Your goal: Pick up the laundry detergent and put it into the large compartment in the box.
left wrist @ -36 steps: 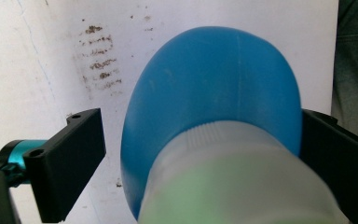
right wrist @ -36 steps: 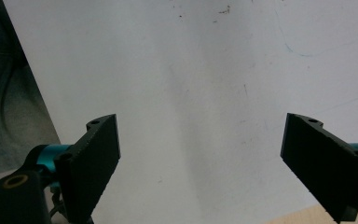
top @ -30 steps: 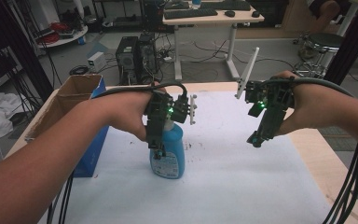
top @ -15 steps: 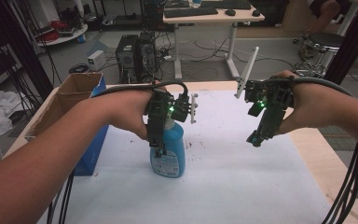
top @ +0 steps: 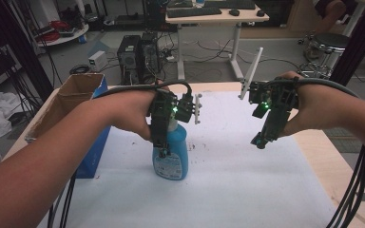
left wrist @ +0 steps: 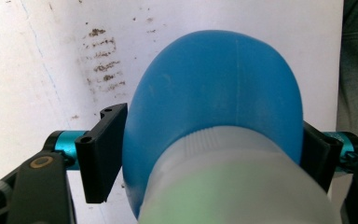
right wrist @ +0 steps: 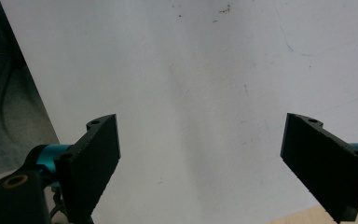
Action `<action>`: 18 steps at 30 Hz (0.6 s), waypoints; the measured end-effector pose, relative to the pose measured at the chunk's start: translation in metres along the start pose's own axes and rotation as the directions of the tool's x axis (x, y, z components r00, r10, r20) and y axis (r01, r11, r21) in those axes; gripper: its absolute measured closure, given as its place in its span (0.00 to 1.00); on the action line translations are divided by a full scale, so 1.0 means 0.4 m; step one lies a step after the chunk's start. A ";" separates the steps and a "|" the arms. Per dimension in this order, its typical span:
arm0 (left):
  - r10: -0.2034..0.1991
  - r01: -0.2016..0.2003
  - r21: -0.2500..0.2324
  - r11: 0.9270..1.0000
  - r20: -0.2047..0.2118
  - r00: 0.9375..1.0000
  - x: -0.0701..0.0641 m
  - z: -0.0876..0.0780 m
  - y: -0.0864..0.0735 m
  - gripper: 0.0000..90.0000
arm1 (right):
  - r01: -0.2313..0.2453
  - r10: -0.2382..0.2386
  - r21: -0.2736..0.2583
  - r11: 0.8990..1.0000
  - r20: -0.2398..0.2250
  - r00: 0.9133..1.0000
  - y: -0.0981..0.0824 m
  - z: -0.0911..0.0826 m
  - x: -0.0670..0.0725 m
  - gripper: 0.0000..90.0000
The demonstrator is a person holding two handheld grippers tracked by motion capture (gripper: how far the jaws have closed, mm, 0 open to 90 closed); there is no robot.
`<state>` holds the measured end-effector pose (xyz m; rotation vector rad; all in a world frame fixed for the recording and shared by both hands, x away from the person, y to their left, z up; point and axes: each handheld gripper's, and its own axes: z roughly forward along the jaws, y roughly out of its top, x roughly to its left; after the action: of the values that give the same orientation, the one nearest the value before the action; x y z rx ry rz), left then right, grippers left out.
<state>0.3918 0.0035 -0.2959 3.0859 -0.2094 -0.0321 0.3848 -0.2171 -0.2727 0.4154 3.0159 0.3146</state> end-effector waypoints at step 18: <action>-0.004 0.004 0.006 1.000 0.005 1.000 0.001 0.003 0.002 0.38 | 0.001 -0.001 -0.002 1.000 -0.002 1.000 0.002 0.009 -0.006 0.12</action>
<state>0.3921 0.0028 -0.2970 3.0927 -0.2042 -0.0392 0.3878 -0.2163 -0.2758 0.4131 3.0171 0.3182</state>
